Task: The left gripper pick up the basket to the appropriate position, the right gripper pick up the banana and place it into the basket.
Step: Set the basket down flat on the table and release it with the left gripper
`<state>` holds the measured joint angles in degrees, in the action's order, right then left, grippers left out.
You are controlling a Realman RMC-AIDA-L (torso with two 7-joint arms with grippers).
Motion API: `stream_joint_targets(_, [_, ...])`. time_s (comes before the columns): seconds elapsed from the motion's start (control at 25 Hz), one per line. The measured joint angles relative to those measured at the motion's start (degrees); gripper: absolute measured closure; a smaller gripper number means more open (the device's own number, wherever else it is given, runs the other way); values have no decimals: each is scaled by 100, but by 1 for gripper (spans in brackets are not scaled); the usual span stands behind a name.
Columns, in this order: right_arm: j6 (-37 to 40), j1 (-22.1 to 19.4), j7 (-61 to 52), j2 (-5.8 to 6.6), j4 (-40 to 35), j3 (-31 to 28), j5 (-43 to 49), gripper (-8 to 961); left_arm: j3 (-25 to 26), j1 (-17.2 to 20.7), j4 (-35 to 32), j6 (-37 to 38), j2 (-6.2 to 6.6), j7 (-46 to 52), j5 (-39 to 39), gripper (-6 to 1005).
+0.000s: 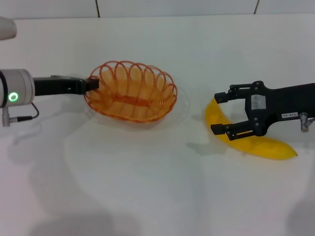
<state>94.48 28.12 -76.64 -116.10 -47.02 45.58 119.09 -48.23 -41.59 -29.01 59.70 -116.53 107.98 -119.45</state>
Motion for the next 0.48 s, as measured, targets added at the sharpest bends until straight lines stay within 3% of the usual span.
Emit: stream_joint_targets(0.48, [0,7,0,0,0,26,7,119,76,-6,323,-371,-2,39,45,927])
